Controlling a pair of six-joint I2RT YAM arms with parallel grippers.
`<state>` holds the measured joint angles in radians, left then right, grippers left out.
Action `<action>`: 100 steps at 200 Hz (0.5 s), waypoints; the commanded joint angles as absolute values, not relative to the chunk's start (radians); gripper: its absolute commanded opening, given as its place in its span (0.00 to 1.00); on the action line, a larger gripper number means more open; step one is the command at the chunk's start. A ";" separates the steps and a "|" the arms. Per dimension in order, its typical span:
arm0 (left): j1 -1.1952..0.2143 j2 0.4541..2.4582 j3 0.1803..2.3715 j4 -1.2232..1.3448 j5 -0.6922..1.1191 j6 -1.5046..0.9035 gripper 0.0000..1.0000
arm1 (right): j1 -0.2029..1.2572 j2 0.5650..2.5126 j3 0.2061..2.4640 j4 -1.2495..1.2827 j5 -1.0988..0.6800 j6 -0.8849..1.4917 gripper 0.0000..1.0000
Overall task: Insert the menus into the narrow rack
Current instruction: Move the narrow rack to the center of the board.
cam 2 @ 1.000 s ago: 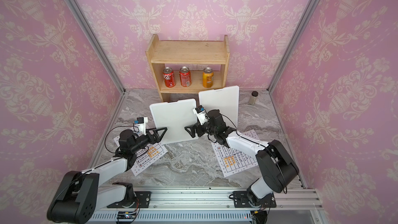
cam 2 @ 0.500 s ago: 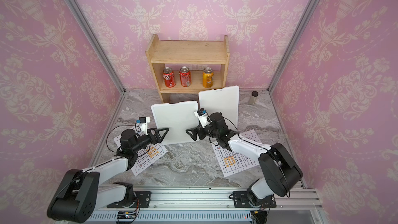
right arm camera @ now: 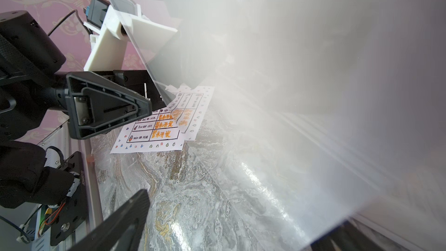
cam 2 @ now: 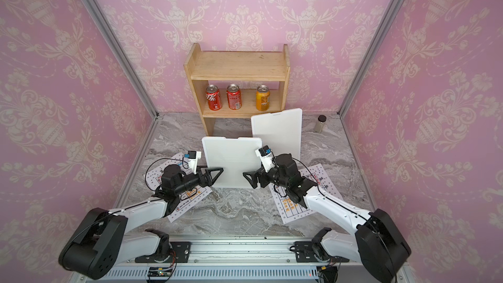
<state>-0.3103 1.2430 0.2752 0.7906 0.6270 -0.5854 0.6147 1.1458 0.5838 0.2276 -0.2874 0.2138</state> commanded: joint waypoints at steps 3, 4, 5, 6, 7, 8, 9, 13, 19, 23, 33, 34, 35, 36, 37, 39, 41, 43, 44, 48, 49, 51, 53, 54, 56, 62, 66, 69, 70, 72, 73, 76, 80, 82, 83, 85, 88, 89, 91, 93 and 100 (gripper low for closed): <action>-0.377 1.203 0.240 0.747 0.612 -0.595 0.99 | 0.641 1.074 0.549 0.181 -0.273 0.239 1.00; -0.379 1.200 0.240 0.745 0.610 -0.595 0.99 | 0.641 1.072 0.549 0.178 -0.272 0.239 1.00; -0.381 1.199 0.240 0.743 0.607 -0.595 0.99 | 0.641 1.070 0.548 0.175 -0.272 0.239 1.00; -0.384 1.196 0.238 0.741 0.605 -0.595 0.99 | 0.642 1.069 0.548 0.173 -0.271 0.239 1.00; -0.386 1.193 0.237 0.737 0.603 -0.595 0.99 | 0.642 1.066 0.546 0.171 -0.269 0.238 1.00; -0.389 1.191 0.237 0.734 0.601 -0.595 0.99 | 0.643 1.064 0.545 0.168 -0.268 0.240 1.00; -0.391 1.188 0.236 0.732 0.599 -0.594 0.99 | 0.642 1.062 0.544 0.166 -0.266 0.239 1.00; -0.401 1.178 0.235 0.716 0.590 -0.593 0.99 | 0.643 1.054 0.541 0.158 -0.259 0.240 1.00; -0.417 1.162 0.233 0.692 0.574 -0.590 0.99 | 0.643 1.046 0.535 0.146 -0.250 0.243 1.00; -0.427 1.149 0.232 0.674 0.566 -0.588 0.99 | 0.642 1.040 0.530 0.140 -0.243 0.244 1.00; -0.450 1.118 0.231 0.625 0.546 -0.582 0.99 | 0.643 1.027 0.518 0.130 -0.217 0.253 1.00; -0.452 1.114 0.232 0.621 0.544 -0.582 0.99 | 0.643 1.027 0.517 0.129 -0.214 0.254 1.00; -0.455 1.109 0.231 0.617 0.542 -0.581 0.99 | 0.643 1.025 0.516 0.128 -0.211 0.255 1.00; -0.457 1.105 0.230 0.613 0.539 -0.580 0.99 | 0.643 1.025 0.514 0.127 -0.210 0.256 1.00; -0.459 1.102 0.230 0.609 0.537 -0.580 0.99 | 0.643 1.024 0.513 0.126 -0.208 0.257 1.00; -0.464 1.096 0.229 0.601 0.533 -0.580 0.99 | 0.642 1.022 0.510 0.125 -0.204 0.256 1.00; -0.468 1.087 0.229 0.592 0.528 -0.578 0.99 | 0.643 1.021 0.508 0.125 -0.201 0.256 1.00; -0.472 1.080 0.228 0.584 0.524 -0.577 0.99 | 0.643 1.020 0.506 0.125 -0.200 0.256 1.00; -0.473 1.076 0.228 0.581 0.522 -0.576 0.99 | 0.643 1.019 0.506 0.124 -0.200 0.257 1.00; -0.480 1.062 0.228 0.564 0.514 -0.573 0.99 | 0.642 1.016 0.500 0.126 -0.197 0.257 1.00; -0.481 1.060 0.228 0.559 0.512 -0.572 0.99 | 0.643 1.017 0.499 0.127 -0.197 0.257 1.00; -0.484 1.051 0.226 0.549 0.509 -0.571 0.99 | 0.642 1.017 0.499 0.128 -0.196 0.257 1.00; -0.486 1.046 0.226 0.542 0.507 -0.570 0.99 | 0.642 1.017 0.498 0.129 -0.197 0.257 1.00; -0.487 1.041 0.226 0.540 0.505 -0.569 0.99 | 0.642 1.016 0.497 0.131 -0.197 0.257 1.00; -0.488 1.033 0.227 0.530 0.502 -0.568 0.99 | 0.642 1.016 0.496 0.131 -0.196 0.258 1.00; -0.490 1.010 0.225 0.503 0.495 -0.565 0.99 | 0.642 1.017 0.496 0.132 -0.198 0.259 1.00; -0.491 0.995 0.222 0.488 0.489 -0.562 0.99 | 0.643 1.018 0.497 0.131 -0.199 0.259 1.00; -0.491 0.982 0.222 0.475 0.483 -0.560 0.99 | 0.643 1.018 0.496 0.130 -0.201 0.261 1.00; -0.491 0.979 0.222 0.469 0.480 -0.559 0.99 | 0.642 1.018 0.496 0.130 -0.201 0.261 1.00; -0.491 0.971 0.222 0.457 0.477 -0.558 0.99 | 0.643 1.019 0.497 0.130 -0.202 0.262 1.00; -0.491 0.967 0.222 0.451 0.475 -0.557 0.99 | 0.643 1.019 0.497 0.130 -0.202 0.262 1.00; -0.491 0.954 0.222 0.434 0.467 -0.552 0.99 | 0.643 1.018 0.498 0.130 -0.202 0.264 1.00; -0.491 0.937 0.222 0.412 0.457 -0.547 0.99 | 0.643 1.016 0.499 0.130 -0.202 0.264 1.00; -0.491 0.927 0.222 0.402 0.452 -0.544 0.99 | 0.642 1.015 0.499 0.128 -0.202 0.264 1.00; -0.491 0.925 0.223 0.397 0.449 -0.543 0.99 | 0.642 1.014 0.499 0.128 -0.202 0.264 1.00; -0.491 0.915 0.225 0.388 0.445 -0.541 0.99 | 0.643 1.015 0.499 0.127 -0.200 0.265 1.00; -0.491 0.901 0.225 0.372 0.436 -0.534 0.99 | 0.643 1.012 0.498 0.126 -0.201 0.264 1.00; -0.490 0.896 0.226 0.366 0.431 -0.533 0.99 | 0.643 1.011 0.498 0.126 -0.200 0.265 1.00; -0.490 0.887 0.229 0.354 0.423 -0.530 0.99 | 0.642 1.010 0.498 0.123 -0.198 0.265 1.00; -0.491 0.877 0.230 0.341 0.418 -0.528 0.99 | 0.641 1.008 0.498 0.120 -0.195 0.264 1.00; -0.491 0.839 0.242 0.295 0.384 -0.521 0.99 | 0.643 1.002 0.498 0.109 -0.180 0.262 1.00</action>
